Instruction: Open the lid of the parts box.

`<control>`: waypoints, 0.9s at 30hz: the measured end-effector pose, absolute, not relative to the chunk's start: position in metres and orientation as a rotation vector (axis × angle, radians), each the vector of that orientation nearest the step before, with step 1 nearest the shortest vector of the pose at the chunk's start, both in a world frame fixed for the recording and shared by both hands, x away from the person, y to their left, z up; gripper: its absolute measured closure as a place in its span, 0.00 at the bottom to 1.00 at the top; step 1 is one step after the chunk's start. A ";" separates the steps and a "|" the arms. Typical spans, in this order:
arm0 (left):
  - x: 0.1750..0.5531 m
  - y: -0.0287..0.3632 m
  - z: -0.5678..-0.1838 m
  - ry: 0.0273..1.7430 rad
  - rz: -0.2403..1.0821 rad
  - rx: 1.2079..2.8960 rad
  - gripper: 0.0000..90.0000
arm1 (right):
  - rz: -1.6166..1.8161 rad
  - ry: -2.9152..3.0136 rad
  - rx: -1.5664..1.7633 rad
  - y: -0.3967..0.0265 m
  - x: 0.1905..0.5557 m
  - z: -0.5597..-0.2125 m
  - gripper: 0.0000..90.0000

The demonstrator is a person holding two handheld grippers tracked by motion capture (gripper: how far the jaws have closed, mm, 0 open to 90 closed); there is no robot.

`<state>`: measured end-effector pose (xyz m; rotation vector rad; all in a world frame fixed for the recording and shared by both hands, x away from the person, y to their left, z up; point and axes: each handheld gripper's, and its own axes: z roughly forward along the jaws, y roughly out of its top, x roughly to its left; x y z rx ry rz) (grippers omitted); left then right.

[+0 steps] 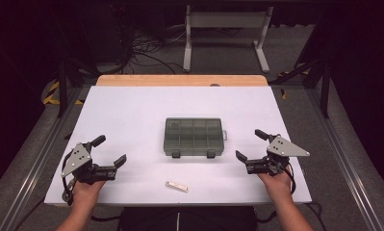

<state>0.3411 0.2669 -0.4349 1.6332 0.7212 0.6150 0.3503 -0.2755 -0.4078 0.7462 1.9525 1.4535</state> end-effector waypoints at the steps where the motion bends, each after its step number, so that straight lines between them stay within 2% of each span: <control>1: 0.341 0.267 -0.435 0.732 0.613 1.623 0.00 | 1.454 1.955 0.752 -0.276 0.351 -0.408 0.00; 15: 0.337 0.264 -0.430 0.708 0.707 1.669 0.02 | 1.474 1.971 0.716 -0.274 0.350 -0.407 0.00; 27: 0.344 0.251 -0.421 0.702 0.659 1.709 0.02 | 1.452 2.000 0.708 -0.272 0.353 -0.400 0.01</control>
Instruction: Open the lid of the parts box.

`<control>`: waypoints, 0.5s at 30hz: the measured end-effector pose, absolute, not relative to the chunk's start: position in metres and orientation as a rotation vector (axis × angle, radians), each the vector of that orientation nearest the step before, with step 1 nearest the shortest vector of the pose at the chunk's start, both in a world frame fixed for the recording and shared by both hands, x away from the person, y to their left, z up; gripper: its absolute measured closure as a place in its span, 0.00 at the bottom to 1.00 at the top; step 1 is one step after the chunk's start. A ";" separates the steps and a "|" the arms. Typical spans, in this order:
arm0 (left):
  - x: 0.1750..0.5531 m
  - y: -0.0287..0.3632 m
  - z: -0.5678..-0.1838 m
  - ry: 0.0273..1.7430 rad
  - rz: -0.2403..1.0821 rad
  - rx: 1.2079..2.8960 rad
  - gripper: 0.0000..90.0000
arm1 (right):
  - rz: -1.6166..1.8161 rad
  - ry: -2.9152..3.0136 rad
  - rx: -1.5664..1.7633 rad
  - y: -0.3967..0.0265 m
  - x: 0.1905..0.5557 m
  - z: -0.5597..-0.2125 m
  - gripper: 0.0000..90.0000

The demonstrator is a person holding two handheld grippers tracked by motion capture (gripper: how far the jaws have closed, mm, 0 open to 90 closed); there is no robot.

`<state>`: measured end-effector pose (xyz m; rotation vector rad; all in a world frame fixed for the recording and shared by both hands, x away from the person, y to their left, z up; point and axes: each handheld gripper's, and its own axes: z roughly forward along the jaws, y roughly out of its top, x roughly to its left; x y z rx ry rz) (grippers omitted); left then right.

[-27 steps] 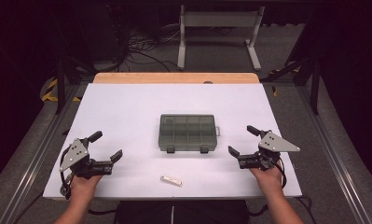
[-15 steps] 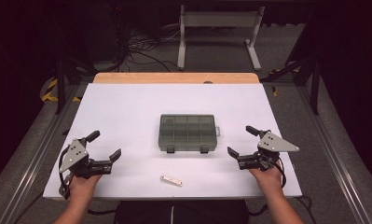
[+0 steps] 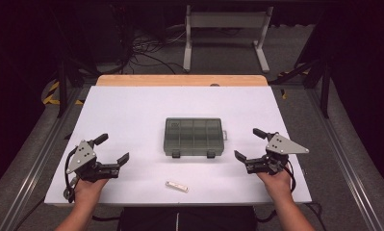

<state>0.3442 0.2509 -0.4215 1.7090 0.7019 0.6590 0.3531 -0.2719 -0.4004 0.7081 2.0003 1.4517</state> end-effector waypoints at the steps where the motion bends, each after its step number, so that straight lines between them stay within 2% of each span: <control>1: 0.346 0.249 -0.421 0.700 0.653 1.711 0.02 | 1.445 2.013 0.700 -0.270 0.355 -0.399 0.01; 15: 0.376 0.211 -0.399 0.657 0.575 1.710 0.01 | 1.477 2.067 0.688 -0.257 0.376 -0.381 0.00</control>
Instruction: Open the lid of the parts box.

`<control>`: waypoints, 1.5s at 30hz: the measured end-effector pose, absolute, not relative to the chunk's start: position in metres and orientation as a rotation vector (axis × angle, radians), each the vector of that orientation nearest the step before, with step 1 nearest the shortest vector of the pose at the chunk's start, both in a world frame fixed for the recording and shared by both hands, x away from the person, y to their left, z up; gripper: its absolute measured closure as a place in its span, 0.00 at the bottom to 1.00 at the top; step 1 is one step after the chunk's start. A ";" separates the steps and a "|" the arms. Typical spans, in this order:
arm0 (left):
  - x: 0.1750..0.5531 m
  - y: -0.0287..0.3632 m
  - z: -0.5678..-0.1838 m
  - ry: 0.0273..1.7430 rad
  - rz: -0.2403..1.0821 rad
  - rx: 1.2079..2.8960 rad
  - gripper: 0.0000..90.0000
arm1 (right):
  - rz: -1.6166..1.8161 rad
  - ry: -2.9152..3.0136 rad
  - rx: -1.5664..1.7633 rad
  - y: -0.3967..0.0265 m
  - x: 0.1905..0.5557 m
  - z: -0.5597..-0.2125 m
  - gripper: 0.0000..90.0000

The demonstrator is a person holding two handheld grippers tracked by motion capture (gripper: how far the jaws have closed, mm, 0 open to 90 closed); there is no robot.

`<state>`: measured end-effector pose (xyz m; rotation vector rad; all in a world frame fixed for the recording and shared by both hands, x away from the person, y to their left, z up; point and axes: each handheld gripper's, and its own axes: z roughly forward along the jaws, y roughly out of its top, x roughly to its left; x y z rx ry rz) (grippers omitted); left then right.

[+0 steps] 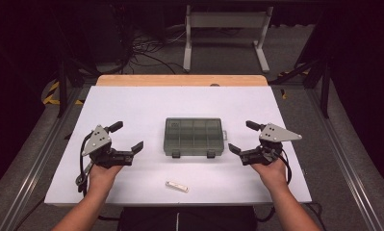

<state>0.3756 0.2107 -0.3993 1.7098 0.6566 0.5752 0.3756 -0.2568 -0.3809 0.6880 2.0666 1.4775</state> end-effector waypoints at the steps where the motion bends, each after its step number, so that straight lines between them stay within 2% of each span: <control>1: 0.378 0.208 -0.400 0.656 0.561 1.712 0.01 | 1.478 2.071 0.690 -0.256 0.377 -0.380 0.01; 15: 0.395 0.194 -0.402 0.639 0.482 1.723 0.01 | 1.445 2.132 0.667 -0.246 0.390 -0.377 0.05; 20: 0.401 0.193 -0.404 0.648 0.449 1.747 0.05 | 1.404 2.171 0.672 -0.243 0.391 -0.379 0.06; 23: 0.405 0.189 -0.402 0.616 0.462 1.797 0.09 | 1.372 2.213 0.672 -0.240 0.393 -0.379 0.07; 29: 0.407 0.182 -0.403 0.585 0.460 1.910 0.07 | 1.315 2.267 0.676 -0.240 0.393 -0.378 0.09; 45: 0.412 0.170 -0.426 0.583 0.361 2.022 0.12 | 1.244 2.368 0.731 -0.240 0.396 -0.405 0.10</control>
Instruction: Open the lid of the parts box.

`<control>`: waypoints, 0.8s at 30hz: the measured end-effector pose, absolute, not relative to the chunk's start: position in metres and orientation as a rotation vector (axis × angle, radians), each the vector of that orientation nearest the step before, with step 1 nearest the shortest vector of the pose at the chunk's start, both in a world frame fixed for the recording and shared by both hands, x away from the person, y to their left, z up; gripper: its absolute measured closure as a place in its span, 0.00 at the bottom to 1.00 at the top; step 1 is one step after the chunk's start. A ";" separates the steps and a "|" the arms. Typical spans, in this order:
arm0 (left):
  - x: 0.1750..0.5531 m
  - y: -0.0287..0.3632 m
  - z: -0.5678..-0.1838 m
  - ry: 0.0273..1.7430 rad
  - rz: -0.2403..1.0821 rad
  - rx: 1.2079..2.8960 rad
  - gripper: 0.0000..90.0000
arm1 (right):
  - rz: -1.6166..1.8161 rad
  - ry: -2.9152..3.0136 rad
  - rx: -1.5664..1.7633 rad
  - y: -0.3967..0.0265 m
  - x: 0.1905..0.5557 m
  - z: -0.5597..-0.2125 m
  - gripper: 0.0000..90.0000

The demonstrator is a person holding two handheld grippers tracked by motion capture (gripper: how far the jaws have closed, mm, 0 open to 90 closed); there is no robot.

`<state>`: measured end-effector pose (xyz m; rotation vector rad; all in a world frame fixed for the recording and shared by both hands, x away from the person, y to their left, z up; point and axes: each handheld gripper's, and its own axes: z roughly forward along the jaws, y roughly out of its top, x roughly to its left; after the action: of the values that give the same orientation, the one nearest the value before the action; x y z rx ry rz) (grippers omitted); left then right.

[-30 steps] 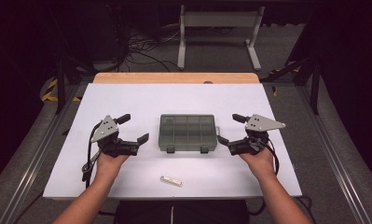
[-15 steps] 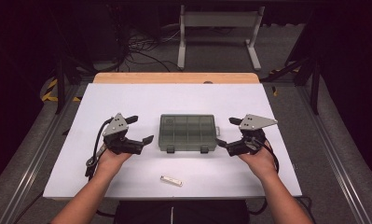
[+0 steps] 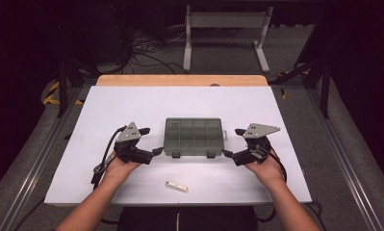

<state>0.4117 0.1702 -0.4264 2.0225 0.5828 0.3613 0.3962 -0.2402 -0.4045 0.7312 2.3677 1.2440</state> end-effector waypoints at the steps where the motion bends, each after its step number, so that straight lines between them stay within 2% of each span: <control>1: 0.413 0.170 -0.428 0.583 0.354 2.028 0.12 | 1.237 2.380 0.743 -0.240 0.397 -0.408 0.10; 24: 0.419 0.158 -0.449 0.585 0.281 2.166 0.13 | 1.143 2.502 0.794 -0.236 0.403 -0.434 0.11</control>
<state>0.4187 0.1582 -0.4487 2.1658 0.5854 0.2809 0.4027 -0.2356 -0.4340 0.7940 2.5019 1.1426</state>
